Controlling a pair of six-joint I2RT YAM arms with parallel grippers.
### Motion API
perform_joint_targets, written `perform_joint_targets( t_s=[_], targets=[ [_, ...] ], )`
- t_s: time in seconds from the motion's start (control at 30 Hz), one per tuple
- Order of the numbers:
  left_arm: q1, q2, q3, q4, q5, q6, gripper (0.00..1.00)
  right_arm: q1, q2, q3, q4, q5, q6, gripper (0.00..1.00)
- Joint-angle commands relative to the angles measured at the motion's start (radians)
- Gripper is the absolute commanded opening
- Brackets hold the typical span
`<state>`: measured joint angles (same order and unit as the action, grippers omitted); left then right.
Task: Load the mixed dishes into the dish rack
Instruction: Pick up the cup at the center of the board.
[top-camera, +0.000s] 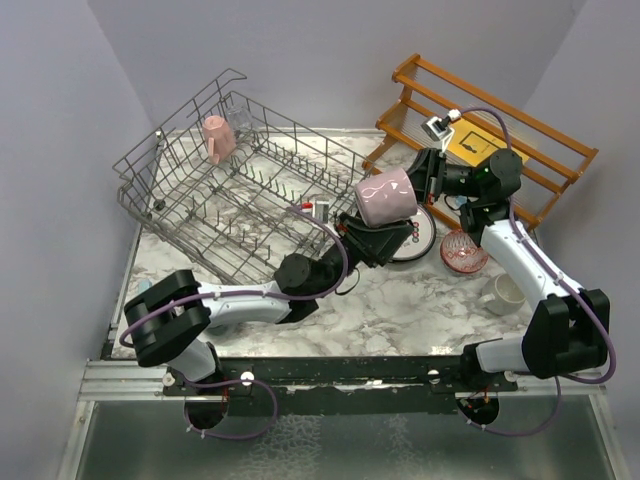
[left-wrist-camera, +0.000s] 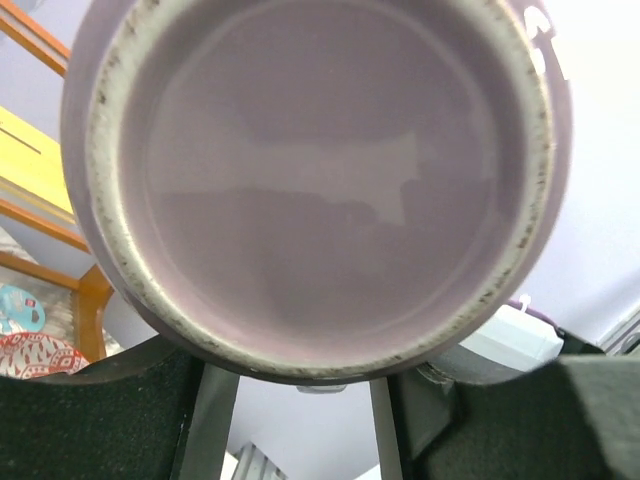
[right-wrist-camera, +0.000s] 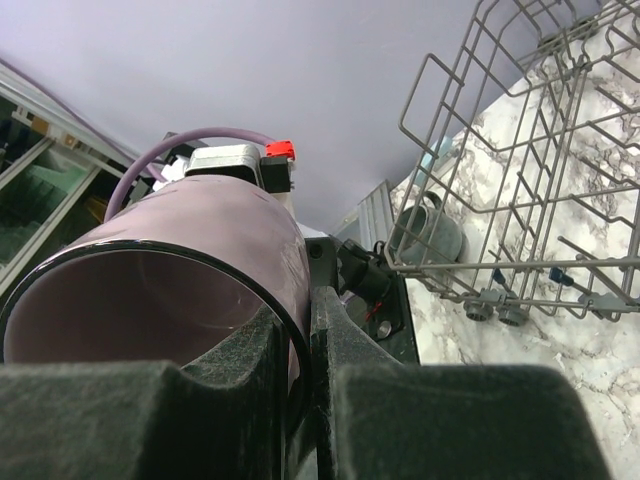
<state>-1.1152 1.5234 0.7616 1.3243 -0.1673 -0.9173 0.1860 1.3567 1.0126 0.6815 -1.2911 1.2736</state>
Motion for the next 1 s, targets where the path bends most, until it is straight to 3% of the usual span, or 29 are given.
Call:
perform_joint_targets(
  t_s=[0.0,0.5,0.7,0.9,0.97],
  targets=[
    [-0.007,0.014,0.015,0.129,-0.092,0.009,0.50,-0.005,-0.038,-0.002,0.045,0.036,0.023,0.01],
    [-0.007,0.071,0.063,0.197,-0.139,-0.005,0.36,-0.005,-0.046,-0.025,0.044,0.045,0.015,0.01],
    [-0.007,0.082,0.071,0.216,-0.161,-0.012,0.24,-0.005,-0.048,-0.035,0.055,0.049,0.016,0.01],
    [-0.007,0.087,0.072,0.239,-0.166,-0.011,0.02,-0.006,-0.051,-0.047,0.077,0.047,0.021,0.01],
    [-0.008,0.083,0.067,0.245,-0.164,-0.005,0.00,-0.005,-0.054,-0.053,0.081,0.049,0.017,0.01]
  ],
)
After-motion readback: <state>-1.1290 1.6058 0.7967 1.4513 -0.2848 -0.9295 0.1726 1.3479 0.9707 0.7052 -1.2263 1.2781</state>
